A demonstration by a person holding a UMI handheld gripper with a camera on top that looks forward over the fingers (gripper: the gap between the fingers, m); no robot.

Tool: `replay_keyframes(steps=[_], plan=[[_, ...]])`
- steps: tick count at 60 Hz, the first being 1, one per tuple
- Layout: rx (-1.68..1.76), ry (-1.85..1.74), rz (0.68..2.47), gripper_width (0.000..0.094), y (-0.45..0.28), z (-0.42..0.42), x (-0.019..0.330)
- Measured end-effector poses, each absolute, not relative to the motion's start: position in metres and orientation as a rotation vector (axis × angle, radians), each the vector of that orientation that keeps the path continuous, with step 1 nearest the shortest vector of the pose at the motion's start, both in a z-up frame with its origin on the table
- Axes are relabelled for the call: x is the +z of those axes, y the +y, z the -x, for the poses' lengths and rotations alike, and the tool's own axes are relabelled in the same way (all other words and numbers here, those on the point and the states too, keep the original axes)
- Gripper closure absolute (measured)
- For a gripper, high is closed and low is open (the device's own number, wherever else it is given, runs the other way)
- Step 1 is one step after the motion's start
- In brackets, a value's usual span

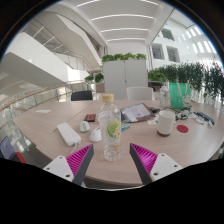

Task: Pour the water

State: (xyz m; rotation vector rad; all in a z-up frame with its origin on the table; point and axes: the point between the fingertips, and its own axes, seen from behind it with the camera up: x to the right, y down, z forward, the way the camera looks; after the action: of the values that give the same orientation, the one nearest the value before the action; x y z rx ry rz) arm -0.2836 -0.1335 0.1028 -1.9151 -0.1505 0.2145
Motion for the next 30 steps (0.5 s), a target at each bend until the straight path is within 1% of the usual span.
replay_keyframes(steps=[4, 7, 11, 15, 17, 18, 19, 20, 25, 29, 30], plan=[[0.166, -0.146, 1.87, 0.0111, -0.095, 0.289, 0.101], [0.127, -0.15, 1.86, 0.0111, -0.065, 0.291, 0.092], [0.106, -0.141, 1.823, 0.0112, -0.038, 0.295, 0.1], [0.113, -0.15, 1.8, 0.0127, -0.017, 0.301, 0.097], [0.12, -0.159, 1.793, 0.0171, -0.009, 0.306, 0.095], [0.126, -0.168, 1.795, 0.0229, -0.006, 0.308, 0.093], [0.128, -0.176, 1.801, 0.033, -0.003, 0.31, 0.089], [0.129, -0.183, 1.812, 0.0392, -0.001, 0.312, 0.084], [0.113, -0.165, 1.759, 0.0395, 0.005, 0.31, 0.091], [0.1, -0.2, 1.732, 0.0426, 0.007, 0.314, 0.094], [0.099, -0.199, 1.733, 0.0446, 0.01, 0.315, 0.092]])
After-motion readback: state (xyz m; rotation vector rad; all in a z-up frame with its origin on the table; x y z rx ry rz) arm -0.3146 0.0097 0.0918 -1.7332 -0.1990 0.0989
